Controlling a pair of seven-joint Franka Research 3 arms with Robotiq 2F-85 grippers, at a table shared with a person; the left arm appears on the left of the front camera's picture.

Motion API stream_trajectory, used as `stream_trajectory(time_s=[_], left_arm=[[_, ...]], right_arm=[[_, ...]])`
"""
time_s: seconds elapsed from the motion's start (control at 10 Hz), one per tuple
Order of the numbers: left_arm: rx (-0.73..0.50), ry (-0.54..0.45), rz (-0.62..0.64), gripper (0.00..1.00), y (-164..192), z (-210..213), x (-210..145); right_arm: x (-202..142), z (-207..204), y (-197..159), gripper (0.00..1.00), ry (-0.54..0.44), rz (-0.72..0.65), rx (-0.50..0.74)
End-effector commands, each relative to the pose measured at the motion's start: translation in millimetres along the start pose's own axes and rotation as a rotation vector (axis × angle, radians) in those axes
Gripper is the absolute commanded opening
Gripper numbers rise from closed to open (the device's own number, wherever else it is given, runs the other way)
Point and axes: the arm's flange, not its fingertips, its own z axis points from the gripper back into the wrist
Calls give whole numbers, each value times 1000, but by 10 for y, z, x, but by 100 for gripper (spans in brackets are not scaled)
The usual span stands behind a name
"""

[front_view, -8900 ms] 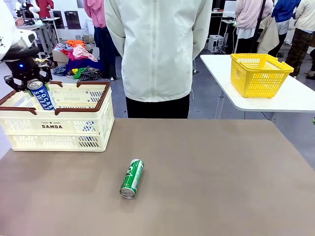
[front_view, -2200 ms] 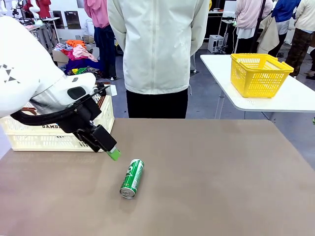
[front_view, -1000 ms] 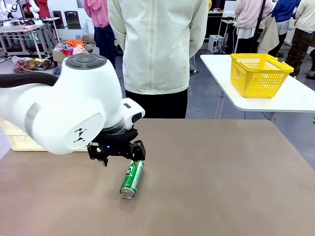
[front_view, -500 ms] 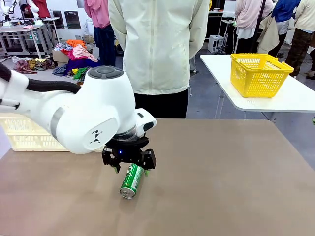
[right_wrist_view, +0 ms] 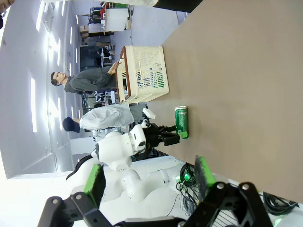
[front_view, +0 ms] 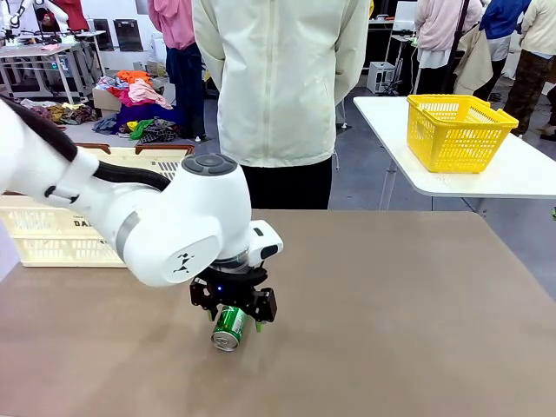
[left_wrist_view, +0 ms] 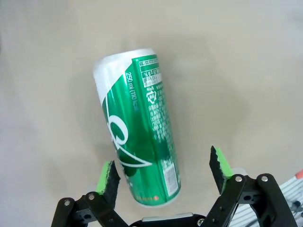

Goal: Place the drinks into the Shopping basket.
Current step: Pick up one drink and place it into the Shopping basket.

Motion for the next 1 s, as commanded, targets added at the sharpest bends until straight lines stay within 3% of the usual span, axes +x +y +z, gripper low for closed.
stream_trajectory(time_s=[0.0,0.6,0.7,0.8,0.9], left_arm=[[38,-6,23,100,-86,-107,127],[17,-74,89,100,-40,-217,232],[38,-82,84,56,-36,-221,235],[44,-75,88,0,-32,-223,235],[57,-75,88,0,-32,-232,240]], right_arm=[[5,-5,54,100,-7,-17,25],[5,-5,54,100,-7,-17,25],[5,-5,54,100,-7,-17,25],[5,-5,54,100,-7,-17,25],[5,-5,54,100,-7,-17,25]])
